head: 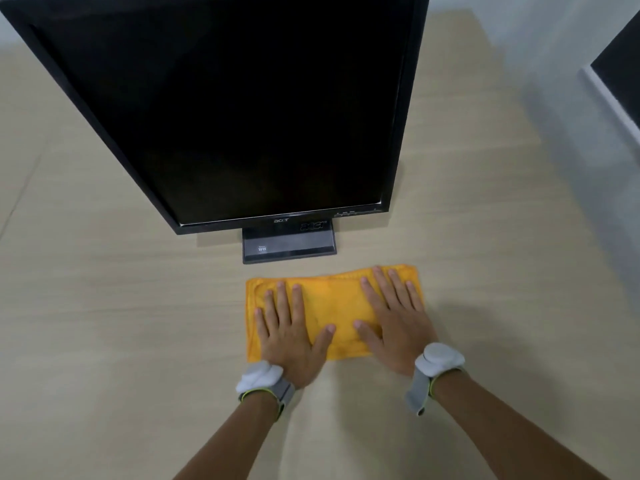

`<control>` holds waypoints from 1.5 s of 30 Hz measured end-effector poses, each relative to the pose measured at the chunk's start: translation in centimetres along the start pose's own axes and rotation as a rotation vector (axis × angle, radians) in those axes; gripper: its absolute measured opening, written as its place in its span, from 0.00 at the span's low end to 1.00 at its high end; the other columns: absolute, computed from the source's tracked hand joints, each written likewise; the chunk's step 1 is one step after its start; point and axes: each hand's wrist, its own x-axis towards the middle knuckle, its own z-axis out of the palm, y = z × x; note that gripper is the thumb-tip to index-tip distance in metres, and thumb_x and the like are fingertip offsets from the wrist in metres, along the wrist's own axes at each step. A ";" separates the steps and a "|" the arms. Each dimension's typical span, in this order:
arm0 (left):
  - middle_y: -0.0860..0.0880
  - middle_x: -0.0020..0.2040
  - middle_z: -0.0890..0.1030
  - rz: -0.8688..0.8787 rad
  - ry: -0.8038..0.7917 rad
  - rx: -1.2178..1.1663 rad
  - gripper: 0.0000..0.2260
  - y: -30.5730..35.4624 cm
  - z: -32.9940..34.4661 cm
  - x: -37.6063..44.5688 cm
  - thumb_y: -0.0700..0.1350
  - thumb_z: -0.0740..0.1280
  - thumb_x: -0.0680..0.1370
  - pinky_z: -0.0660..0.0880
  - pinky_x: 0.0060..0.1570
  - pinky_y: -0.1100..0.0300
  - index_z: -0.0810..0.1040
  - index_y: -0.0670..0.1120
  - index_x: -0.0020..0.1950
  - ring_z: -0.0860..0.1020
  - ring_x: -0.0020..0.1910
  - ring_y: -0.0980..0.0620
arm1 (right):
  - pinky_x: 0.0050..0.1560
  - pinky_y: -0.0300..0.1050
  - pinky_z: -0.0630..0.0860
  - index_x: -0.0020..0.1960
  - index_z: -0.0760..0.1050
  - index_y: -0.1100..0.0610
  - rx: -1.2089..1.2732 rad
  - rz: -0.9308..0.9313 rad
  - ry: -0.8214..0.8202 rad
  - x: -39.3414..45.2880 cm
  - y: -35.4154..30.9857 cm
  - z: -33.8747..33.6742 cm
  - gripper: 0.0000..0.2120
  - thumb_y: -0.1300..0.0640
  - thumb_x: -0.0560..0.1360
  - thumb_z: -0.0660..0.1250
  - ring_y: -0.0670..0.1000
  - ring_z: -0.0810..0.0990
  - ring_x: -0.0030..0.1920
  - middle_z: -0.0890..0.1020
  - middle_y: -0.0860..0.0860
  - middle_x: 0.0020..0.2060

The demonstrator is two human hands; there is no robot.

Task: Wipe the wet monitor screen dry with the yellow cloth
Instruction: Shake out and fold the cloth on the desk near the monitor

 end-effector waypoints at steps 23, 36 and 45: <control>0.43 0.80 0.49 0.024 0.045 -0.037 0.42 2.2 2.3 -2.4 0.70 0.50 0.74 0.46 0.75 0.39 0.52 0.45 0.80 0.47 0.79 0.41 | 0.78 0.58 0.45 0.81 0.49 0.49 0.032 -0.032 0.031 -2.8 1.9 -0.9 0.36 0.33 0.80 0.51 0.54 0.43 0.81 0.47 0.49 0.81; 0.40 0.79 0.55 0.144 0.032 -0.026 0.44 9.1 5.3 -4.0 0.71 0.56 0.73 0.49 0.72 0.38 0.56 0.41 0.79 0.52 0.78 0.38 | 0.76 0.61 0.54 0.81 0.54 0.49 -0.003 0.029 0.027 -6.8 9.0 -2.5 0.36 0.34 0.78 0.55 0.55 0.50 0.81 0.53 0.49 0.81; 0.43 0.80 0.45 0.178 0.055 -0.009 0.44 12.6 2.7 6.4 0.72 0.50 0.72 0.40 0.75 0.42 0.48 0.46 0.80 0.44 0.79 0.42 | 0.77 0.60 0.53 0.80 0.57 0.50 -0.041 0.163 0.064 1.5 12.2 -5.0 0.37 0.33 0.76 0.50 0.57 0.54 0.80 0.56 0.51 0.80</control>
